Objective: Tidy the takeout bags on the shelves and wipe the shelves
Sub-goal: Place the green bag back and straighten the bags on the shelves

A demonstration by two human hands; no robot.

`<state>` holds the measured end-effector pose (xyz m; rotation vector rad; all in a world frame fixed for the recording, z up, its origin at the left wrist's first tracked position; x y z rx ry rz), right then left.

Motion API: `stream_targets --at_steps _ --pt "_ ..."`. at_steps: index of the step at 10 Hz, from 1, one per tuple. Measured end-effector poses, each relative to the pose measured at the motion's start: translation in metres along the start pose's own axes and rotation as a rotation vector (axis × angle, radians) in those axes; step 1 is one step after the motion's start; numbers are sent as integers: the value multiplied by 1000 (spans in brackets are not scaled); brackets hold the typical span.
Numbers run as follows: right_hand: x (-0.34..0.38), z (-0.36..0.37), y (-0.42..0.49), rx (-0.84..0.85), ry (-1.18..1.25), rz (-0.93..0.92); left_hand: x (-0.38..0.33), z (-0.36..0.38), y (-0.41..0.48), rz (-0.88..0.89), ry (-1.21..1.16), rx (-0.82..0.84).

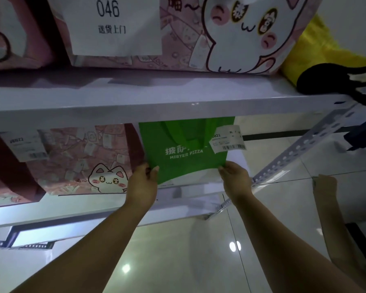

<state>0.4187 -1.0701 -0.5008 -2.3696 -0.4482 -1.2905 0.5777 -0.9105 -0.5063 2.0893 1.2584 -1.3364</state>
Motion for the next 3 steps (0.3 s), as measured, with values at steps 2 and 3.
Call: stream_targets --at_steps 2,3 --pt "4 -10 -16 18 -43 -40 0 -7 -17 0 -79 -20" --pt "7 -21 -29 -16 -101 -59 -4 -12 -32 15 -113 -18"
Point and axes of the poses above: each hand's wrist, its own y-axis towards the middle knuckle, its own z-axis out of the palm, x = y × z, the point moved 1 cm from there along y, towards the middle knuckle, and after that the axes turned 2 degrees about x, right-handed, at the moved point
